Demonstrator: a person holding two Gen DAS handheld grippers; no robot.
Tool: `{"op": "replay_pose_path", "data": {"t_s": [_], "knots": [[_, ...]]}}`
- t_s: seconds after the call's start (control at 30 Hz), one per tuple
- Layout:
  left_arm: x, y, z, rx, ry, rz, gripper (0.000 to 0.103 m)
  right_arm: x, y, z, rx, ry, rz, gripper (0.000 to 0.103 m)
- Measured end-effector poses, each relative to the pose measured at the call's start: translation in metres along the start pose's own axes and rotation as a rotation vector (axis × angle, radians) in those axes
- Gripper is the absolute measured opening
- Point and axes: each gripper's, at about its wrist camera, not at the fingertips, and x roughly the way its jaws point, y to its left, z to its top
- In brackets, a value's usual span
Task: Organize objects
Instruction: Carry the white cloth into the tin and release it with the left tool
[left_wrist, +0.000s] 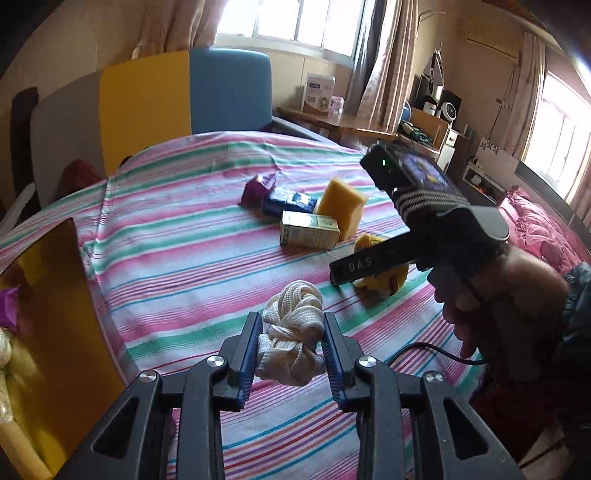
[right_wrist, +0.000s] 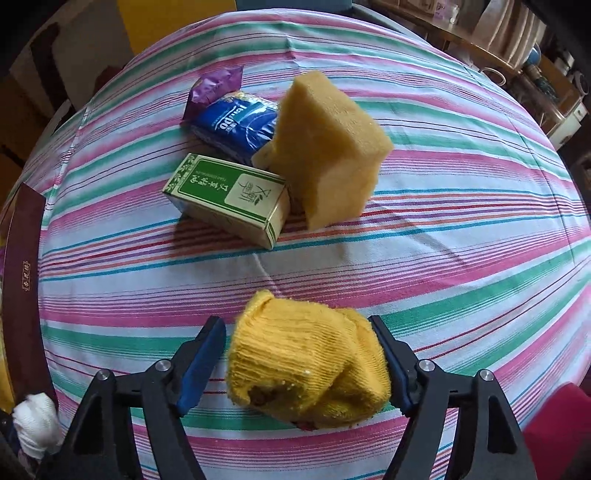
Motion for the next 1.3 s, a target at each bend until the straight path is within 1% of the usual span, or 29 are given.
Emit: {"op": "replay_pose_path", "data": {"t_s": [0.27,0.43,0.63,0.67,0.73,0.83,0.93,1.03,1.17,1.23,1.3], "knots": [[-0.018,0.014,0.002,-0.04,-0.036,0.03,0.032,-0.007,0.0,0.001,0.018,-0.013,-0.004,0.068],[-0.026,0.023,0.001,-0.061,-0.046,0.042,0.032,-0.011,-0.002,0.004,0.017,-0.027,-0.013,0.059],[-0.033,0.034,-0.002,-0.093,-0.048,0.053,0.032,-0.014,-0.004,0.008,0.012,-0.03,-0.016,0.057],[-0.034,0.035,-0.002,-0.097,-0.05,0.052,0.032,-0.014,-0.001,0.004,0.012,-0.03,-0.016,0.057],[-0.039,0.04,-0.003,-0.108,-0.052,0.046,0.032,-0.017,-0.004,0.001,0.009,-0.031,-0.02,0.057],[-0.046,0.055,-0.005,-0.153,-0.041,0.029,0.032,-0.018,0.004,0.0,0.005,-0.031,-0.023,0.057],[-0.056,0.079,-0.004,-0.221,-0.033,0.019,0.032,-0.017,-0.006,0.002,0.004,-0.031,-0.023,0.057],[-0.066,0.118,0.002,-0.304,-0.023,0.03,0.032,-0.017,-0.008,0.003,0.0,-0.032,-0.026,0.057],[-0.058,0.179,0.008,-0.395,0.026,0.087,0.032,-0.021,-0.013,0.003,-0.005,-0.032,-0.029,0.057],[-0.049,0.208,0.01,-0.425,0.053,0.141,0.032,-0.023,-0.011,0.001,-0.006,-0.032,-0.031,0.057],[-0.034,0.233,0.012,-0.448,0.09,0.169,0.032,-0.025,-0.01,0.001,-0.008,-0.032,-0.032,0.057]]}}
